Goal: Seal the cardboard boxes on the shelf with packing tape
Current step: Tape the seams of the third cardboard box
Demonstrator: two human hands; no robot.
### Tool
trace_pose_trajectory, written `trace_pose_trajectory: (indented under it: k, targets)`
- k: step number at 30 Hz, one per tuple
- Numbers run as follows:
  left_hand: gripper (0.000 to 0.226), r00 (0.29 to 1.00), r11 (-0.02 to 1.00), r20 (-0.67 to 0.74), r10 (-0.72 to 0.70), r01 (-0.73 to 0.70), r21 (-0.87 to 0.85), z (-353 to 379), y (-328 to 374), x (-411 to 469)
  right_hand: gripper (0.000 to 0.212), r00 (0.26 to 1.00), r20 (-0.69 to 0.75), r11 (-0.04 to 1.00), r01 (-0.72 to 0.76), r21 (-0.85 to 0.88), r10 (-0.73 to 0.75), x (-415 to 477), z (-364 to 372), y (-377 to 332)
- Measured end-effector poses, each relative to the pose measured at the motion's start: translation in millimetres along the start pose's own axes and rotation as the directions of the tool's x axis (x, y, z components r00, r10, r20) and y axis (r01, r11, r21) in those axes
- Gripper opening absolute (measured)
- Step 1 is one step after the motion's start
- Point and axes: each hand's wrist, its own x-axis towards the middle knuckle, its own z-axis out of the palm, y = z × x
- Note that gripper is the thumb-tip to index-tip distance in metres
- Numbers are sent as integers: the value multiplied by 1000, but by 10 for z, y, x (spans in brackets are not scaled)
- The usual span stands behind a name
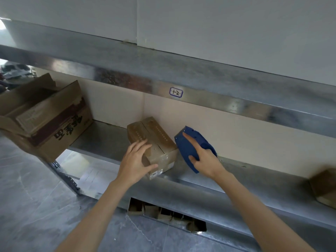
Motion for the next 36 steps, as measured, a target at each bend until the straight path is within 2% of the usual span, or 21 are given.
trace_pose_trajectory:
  k: [3,5,10,12,16,18,24,29,36]
  targets:
    - [63,1000,997,-17,1,-2,-83,-85,17,-6,65,960,-258,991,85,-106,-109,-84,-40,-145]
    - [56,1000,995,-12,14,-16,-100,-153,39,4,59,938,-307,983,128,-130,-163,-126,-63,-190]
    - [36,1000,966,4,17,-15,-259,-353,102,99,59,933,-188,946,278,-170,-307,-259,-143,-308]
    - [35,999,948,10,36,-31,-317,-447,128,132,58,911,-150,913,351,-207,-384,-335,-150,-395]
    - [41,978,916,178,109,-29,-401,-521,169,78,62,861,-81,836,459,-300,-502,-462,-92,-505]
    - [42,956,891,257,144,-12,-454,-518,168,12,64,848,-63,826,493,-273,-526,-510,-69,-547]
    - [31,913,878,372,169,32,-478,-519,149,-90,64,848,9,822,516,-242,-530,-663,-110,-639]
    - [27,912,852,379,157,68,-519,-518,162,-164,64,826,-7,793,538,-285,-563,-716,-133,-703]
    - [27,914,830,382,138,104,-548,-504,177,-211,64,870,35,835,482,-267,-491,-750,-120,-708]
